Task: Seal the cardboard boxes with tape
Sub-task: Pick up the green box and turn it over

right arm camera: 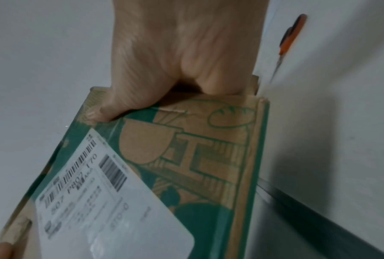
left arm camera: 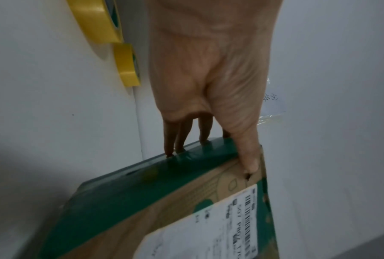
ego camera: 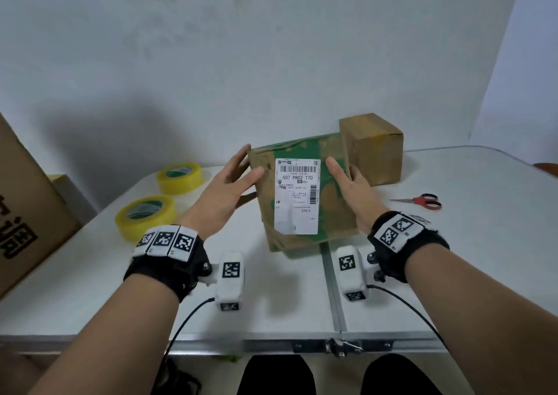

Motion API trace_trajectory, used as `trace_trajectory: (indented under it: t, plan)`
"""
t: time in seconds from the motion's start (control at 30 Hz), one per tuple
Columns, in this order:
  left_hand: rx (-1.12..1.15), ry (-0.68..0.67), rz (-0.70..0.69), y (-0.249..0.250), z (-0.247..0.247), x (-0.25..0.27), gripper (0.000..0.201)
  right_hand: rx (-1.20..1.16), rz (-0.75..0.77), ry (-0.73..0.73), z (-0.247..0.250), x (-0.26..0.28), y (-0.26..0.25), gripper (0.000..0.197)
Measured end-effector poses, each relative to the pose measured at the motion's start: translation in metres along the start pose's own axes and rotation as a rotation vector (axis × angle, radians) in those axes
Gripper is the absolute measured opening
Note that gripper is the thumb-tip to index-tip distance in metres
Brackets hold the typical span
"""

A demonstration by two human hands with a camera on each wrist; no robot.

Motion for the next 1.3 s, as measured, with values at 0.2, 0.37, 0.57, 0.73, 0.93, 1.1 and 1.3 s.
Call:
trace_trajectory:
  t: [0.2, 0.37, 0.57, 0.73, 0.93, 1.1, 1.3]
  plan:
    - [-0.034, -0.061, -0.007, -0.001, -0.003, 0.001, 0.071, -0.078, -0.049, 0.012, 0.001, 0.006, 0.016, 0.086]
    - [-0.026, -0.061, -0.01, -0.001, -0.004, -0.001, 0.069, -0.072, -0.043, 0.017, 0.0, 0.007, 0.016, 0.079]
    - [-0.038, -0.056, -0.014, 0.0, -0.006, 0.0, 0.071, -0.05, -0.036, 0.024, -0.001, 0.006, 0.015, 0.08]
    - [-0.105, -0.036, -0.106, 0.006, -0.008, 0.001, 0.061, 0.028, 0.044, 0.038, 0.0, 0.01, 0.007, 0.064]
    - [-0.235, -0.044, -0.162, -0.006, -0.016, -0.003, 0.059, 0.049, 0.107, 0.084, 0.002, 0.01, -0.002, 0.087]
    - [-0.303, -0.03, -0.156, -0.005, -0.02, -0.009, 0.058, 0.145, 0.316, 0.217, 0.003, -0.001, -0.009, 0.062]
    - [-0.414, 0.019, -0.157, -0.004, -0.026, -0.01, 0.059, 0.337, 0.344, 0.277, -0.004, -0.016, -0.026, 0.037]
Point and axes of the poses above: each hand's wrist, its own x-axis away from the middle knuckle, its own z-axis out of the back of the hand, y = z × x, the point moved 2 cm from there along -x, towards the middle knuckle, and after that the axes turned 5 degrees about -x, right-handed, at the moved point
